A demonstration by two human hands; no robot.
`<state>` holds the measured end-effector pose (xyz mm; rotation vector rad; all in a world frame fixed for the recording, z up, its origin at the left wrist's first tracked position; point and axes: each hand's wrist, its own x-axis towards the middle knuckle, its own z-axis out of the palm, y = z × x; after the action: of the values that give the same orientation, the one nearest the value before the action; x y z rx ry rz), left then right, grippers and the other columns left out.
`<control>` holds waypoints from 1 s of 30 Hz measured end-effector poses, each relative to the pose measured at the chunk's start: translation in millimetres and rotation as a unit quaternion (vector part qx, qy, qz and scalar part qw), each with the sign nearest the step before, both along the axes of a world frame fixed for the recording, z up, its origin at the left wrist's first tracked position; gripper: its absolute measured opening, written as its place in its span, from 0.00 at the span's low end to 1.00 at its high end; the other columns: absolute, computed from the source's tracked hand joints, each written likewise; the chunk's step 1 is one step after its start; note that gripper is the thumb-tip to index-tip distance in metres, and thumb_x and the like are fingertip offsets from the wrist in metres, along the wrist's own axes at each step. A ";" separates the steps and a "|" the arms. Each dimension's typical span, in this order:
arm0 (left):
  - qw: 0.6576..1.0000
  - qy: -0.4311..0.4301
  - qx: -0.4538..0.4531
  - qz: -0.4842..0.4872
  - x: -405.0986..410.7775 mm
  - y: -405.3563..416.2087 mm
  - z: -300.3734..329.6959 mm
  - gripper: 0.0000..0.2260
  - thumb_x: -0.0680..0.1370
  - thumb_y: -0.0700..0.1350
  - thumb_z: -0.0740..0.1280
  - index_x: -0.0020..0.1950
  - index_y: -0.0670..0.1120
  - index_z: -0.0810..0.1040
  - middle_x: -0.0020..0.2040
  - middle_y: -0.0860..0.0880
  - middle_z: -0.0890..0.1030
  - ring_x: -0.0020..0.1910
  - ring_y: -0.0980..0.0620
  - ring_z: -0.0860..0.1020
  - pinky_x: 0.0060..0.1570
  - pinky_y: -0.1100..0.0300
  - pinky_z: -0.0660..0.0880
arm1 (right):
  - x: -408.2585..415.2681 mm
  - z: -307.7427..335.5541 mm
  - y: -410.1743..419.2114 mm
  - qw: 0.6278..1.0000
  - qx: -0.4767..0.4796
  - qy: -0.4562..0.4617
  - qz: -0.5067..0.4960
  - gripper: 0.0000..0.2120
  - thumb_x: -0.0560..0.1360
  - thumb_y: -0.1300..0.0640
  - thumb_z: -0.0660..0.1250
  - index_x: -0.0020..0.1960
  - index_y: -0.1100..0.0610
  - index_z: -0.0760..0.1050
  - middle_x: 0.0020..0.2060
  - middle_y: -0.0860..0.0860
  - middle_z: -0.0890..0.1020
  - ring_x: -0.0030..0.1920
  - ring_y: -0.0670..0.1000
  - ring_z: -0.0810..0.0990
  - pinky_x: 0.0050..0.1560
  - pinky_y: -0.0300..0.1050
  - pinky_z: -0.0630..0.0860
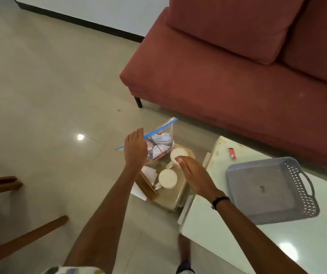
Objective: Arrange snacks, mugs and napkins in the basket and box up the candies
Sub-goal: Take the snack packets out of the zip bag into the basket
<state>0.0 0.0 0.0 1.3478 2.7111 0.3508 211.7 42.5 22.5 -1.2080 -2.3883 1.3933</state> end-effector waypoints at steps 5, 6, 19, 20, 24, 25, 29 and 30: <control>0.997 0.014 -0.067 -0.022 -21.2 5.3 -3.0 0.07 0.78 0.41 0.62 0.54 0.42 0.76 0.45 0.43 0.84 0.42 0.45 0.81 0.44 0.55 0.75 | -0.1 -4.4 1.5 1.000 -0.022 -0.014 -0.013 0.17 0.82 0.48 0.51 0.63 0.51 0.73 0.58 0.47 0.80 0.53 0.41 0.74 0.49 0.23 0.64; 0.998 0.008 -0.059 -0.013 -23.8 6.7 -1.6 0.07 0.78 0.39 0.62 0.52 0.41 0.77 0.43 0.42 0.83 0.40 0.44 0.81 0.40 0.55 0.75 | 0.1 -4.7 2.4 1.000 -0.022 -0.015 -0.016 0.17 0.82 0.48 0.51 0.62 0.51 0.73 0.58 0.47 0.80 0.53 0.40 0.73 0.49 0.24 0.65; 0.990 -0.094 0.096 0.033 -22.3 42.9 105.0 0.09 0.77 0.41 0.63 0.47 0.39 0.82 0.43 0.39 0.83 0.43 0.40 0.78 0.39 0.55 0.69 | -0.2 31.4 5.6 0.997 -0.033 0.039 -0.058 0.15 0.82 0.48 0.51 0.59 0.49 0.75 0.56 0.45 0.80 0.52 0.41 0.77 0.54 0.32 0.71; 0.985 -0.127 0.110 0.028 -15.8 40.8 116.5 0.09 0.76 0.42 0.64 0.45 0.38 0.82 0.41 0.39 0.83 0.42 0.41 0.78 0.39 0.56 0.67 | -0.3 38.9 5.9 0.996 -0.036 0.054 -0.067 0.15 0.82 0.49 0.52 0.58 0.49 0.75 0.55 0.45 0.81 0.52 0.42 0.78 0.56 0.35 0.73; 0.944 -0.296 0.138 0.042 28.0 28.1 146.2 0.09 0.74 0.44 0.68 0.41 0.39 0.82 0.35 0.40 0.81 0.33 0.50 0.75 0.36 0.59 0.70 | 6.7 73.1 0.4 0.987 -0.047 0.111 -0.103 0.14 0.81 0.49 0.52 0.57 0.49 0.76 0.52 0.44 0.81 0.50 0.42 0.80 0.52 0.34 0.73; 0.926 -0.343 0.153 0.051 41.3 25.0 150.7 0.08 0.74 0.45 0.69 0.41 0.40 0.83 0.35 0.42 0.81 0.33 0.52 0.75 0.37 0.59 0.72 | 10.8 81.6 -1.9 0.985 -0.046 0.125 -0.113 0.14 0.81 0.49 0.52 0.57 0.49 0.76 0.51 0.44 0.81 0.50 0.42 0.80 0.51 0.33 0.74; 0.886 -0.423 0.180 0.057 99.1 17.9 159.3 0.06 0.72 0.45 0.71 0.42 0.43 0.83 0.34 0.45 0.82 0.33 0.52 0.77 0.39 0.55 0.76 | 38.5 108.8 -9.9 0.972 -0.046 0.167 -0.158 0.11 0.81 0.51 0.54 0.55 0.48 0.75 0.51 0.45 0.81 0.51 0.43 0.80 0.52 0.34 0.76; 0.879 -0.437 0.182 0.059 115.9 16.6 160.0 0.05 0.72 0.44 0.72 0.42 0.43 0.83 0.35 0.44 0.83 0.34 0.51 0.78 0.41 0.53 0.78 | 48.8 113.3 -11.2 0.969 -0.047 0.173 -0.168 0.10 0.81 0.52 0.56 0.55 0.49 0.75 0.51 0.46 0.81 0.51 0.44 0.80 0.51 0.33 0.76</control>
<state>115.9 16.6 160.0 0.7655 1.9912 1.1918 260.5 31.3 135.7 -1.2035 -1.8091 1.4719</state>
